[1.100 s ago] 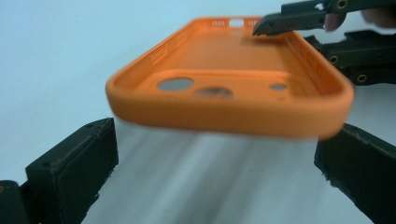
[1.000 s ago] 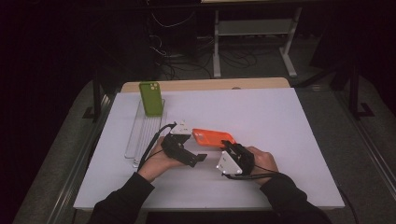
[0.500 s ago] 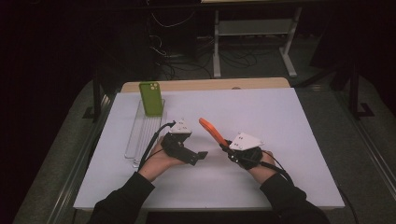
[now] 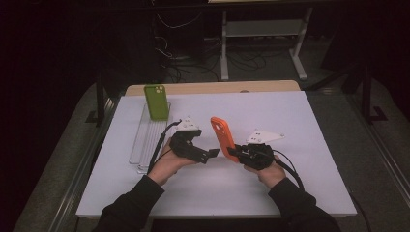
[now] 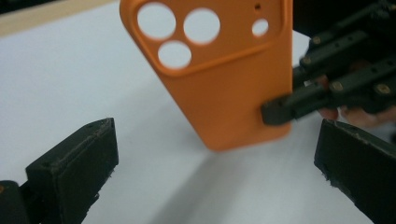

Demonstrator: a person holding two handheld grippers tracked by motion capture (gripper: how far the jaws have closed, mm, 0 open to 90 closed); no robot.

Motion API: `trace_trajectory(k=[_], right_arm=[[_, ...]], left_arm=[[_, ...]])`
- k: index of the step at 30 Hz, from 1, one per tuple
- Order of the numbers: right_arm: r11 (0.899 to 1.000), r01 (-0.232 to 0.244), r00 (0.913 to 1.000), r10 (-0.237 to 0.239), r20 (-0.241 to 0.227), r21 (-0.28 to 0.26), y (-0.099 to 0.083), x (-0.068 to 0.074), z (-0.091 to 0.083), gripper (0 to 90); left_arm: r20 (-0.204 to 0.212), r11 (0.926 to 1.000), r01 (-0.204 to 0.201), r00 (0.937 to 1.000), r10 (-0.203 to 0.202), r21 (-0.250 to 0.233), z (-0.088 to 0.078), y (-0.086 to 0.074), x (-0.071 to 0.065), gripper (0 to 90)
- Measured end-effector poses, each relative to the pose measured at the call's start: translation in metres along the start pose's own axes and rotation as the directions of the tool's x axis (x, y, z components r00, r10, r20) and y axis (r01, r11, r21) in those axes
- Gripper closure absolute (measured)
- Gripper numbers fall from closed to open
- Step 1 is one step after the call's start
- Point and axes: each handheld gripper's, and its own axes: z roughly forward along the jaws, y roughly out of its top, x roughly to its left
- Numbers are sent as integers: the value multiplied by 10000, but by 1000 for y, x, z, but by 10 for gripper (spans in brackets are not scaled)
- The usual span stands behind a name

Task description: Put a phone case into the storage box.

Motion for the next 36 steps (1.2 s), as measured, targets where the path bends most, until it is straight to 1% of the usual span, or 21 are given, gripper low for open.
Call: trace_trajectory(k=[4,5,6,7,8,9,11,12,13,14,16,18,20,23,27,28,30,32,33,34,36], right_arm=[[9998,-180,9997,178,-189,-95,1,2,1,785],[9998,-168,9997,166,-190,-88,1,3,1,785],[9998,-175,9996,173,-213,-99,1,3,1,785],[9998,-157,9996,153,-258,-142,1,4,2,785],[9998,-57,9996,52,-278,-168,1,4,2,785],[9999,-81,9996,77,-257,-142,1,5,2,785],[9998,-143,9995,138,-296,-164,2,6,2,785],[9998,-35,9995,29,-302,-199,2,6,3,786],[9997,-121,9990,112,-421,-212,2,8,2,786],[9996,-162,9989,151,-436,-250,3,8,3,786],[9995,-104,9990,91,-447,-282,3,9,3,785],[9995,-149,9987,136,-490,-278,3,11,4,785],[9996,-126,9984,111,-551,-263,3,11,5,785],[9996,-52,9984,36,-568,-279,3,12,6,785],[9997,-68,9984,56,-567,-219,3,13,7,786],[9998,-46,9985,34,-548,-218,3,13,7,786],[9998,-37,9983,26,-576,-182,2,13,7,786],[9999,-14,9983,5,-575,-155,2,14,7,787],[9999,-4,9983,-5,-578,-150,2,14,7,787],[9999,16,9983,-24,-590,-142,2,14,8,787],[9999,57,9983,-64,-575,-122,1,15,8,787]], left_arm=[[11,9993,117,9999,-116,-344,4,6,0,0],[12,9992,160,9999,-159,-361,5,7,1,0],[61,9982,305,9995,-302,-507,7,8,1,0],[88,9980,363,9993,-359,-520,8,8,1,0],[148,9973,411,9991,-403,-611,9,9,2,0],[176,9962,425,9990,-413,-756,11,9,1,0],[112,9976,145,9998,-138,-677,11,10,3,0],[176,9968,217,9996,-204,-771,12,10,2,0],[232,9946,420,9989,-400,-944,13,11,1,0],[233,9949,343,9992,-323,-952,13,11,2,0],[283,9943,460,9987,-434,-967,14,12,3,0],[338,9929,537,9982,-504,-1057,16,13,3,0],[417,9904,608,9976,-561,-1238,18,13,3,0],[416,9911,580,9977,-534,-1195,20,14,2,0],[402,9894,517,9981,-466,-1355,21,15,1,0],[422,9894,440,9984,-385,-1387,21,15,2,1],[355,9884,449,9986,-402,-1448,20,15,1,29],[377,9879,534,9981,-484,-1453,20,15,2,63],[333,9892,438,9987,-395,-1399,19,15,3,77],[403,9872,534,9980,-479,-1500,19,14,3,84],[428,9873,549,9979,-490,-1490,19,14,4,95]])
